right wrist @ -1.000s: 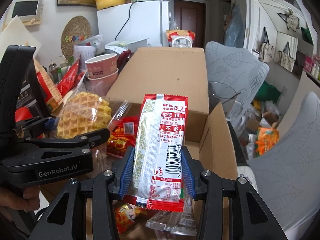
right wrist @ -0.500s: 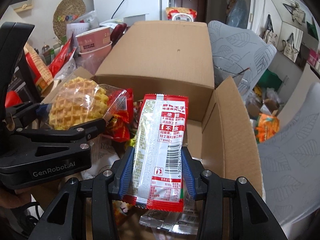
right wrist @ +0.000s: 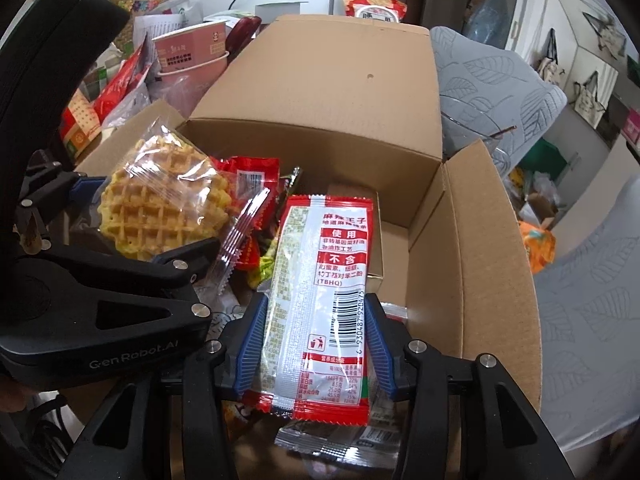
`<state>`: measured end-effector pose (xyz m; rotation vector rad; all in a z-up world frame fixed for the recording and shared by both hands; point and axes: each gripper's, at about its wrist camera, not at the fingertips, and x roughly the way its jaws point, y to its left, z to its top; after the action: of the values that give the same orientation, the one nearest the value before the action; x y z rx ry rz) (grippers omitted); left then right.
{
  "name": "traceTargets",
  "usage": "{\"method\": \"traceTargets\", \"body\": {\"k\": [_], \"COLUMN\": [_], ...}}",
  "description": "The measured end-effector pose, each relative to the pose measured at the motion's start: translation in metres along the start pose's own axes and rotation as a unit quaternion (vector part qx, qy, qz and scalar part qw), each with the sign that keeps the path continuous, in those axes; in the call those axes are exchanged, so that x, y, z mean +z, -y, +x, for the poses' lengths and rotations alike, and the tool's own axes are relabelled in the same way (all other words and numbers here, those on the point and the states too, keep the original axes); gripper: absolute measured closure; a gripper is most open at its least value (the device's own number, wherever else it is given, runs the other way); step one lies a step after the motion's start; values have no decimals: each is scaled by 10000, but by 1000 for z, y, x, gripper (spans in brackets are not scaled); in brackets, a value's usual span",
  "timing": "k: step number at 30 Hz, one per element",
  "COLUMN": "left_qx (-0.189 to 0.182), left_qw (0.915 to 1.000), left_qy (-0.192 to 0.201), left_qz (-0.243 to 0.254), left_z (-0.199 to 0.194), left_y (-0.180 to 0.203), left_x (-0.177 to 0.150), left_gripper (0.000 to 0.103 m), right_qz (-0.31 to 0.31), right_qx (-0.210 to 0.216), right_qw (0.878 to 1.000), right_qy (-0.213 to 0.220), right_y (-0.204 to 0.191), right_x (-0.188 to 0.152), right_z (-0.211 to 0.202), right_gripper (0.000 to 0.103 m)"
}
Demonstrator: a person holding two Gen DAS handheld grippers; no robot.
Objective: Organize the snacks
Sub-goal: 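Lower the waffle into the box with the left gripper while the right lowers the packet, then open both grippers to release the waffle and packet into the box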
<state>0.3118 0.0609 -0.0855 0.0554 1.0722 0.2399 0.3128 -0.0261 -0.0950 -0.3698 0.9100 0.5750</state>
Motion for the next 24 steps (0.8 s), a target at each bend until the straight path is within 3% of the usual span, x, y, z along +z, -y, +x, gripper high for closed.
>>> {"method": "traceTargets", "body": {"k": [5,10,13,24], "left_qx": [-46,-43,63,-99], "left_qw": [9999,9999,9995,9957], "left_qy": [-124,113,294,857], "left_qz": [-47,-123,-102,-341], "left_z": [-2,-16,-30,-94], "left_y": [0,0,2,-8], "left_x": [4,4,3,4], "left_gripper": [17,17,17,17], "right_qz": [-104,-110,-96,17], "right_qx": [-246,-326,-434,-640], "right_qw": [9996,9991,9986,9950], "right_qy": [112,233,287,769], "right_y": [-1,2,5,15], "right_x": [-2,-2,-2,6], "right_z": [-11,-25,-34,-90], "right_gripper": [40,29,29,29]}}
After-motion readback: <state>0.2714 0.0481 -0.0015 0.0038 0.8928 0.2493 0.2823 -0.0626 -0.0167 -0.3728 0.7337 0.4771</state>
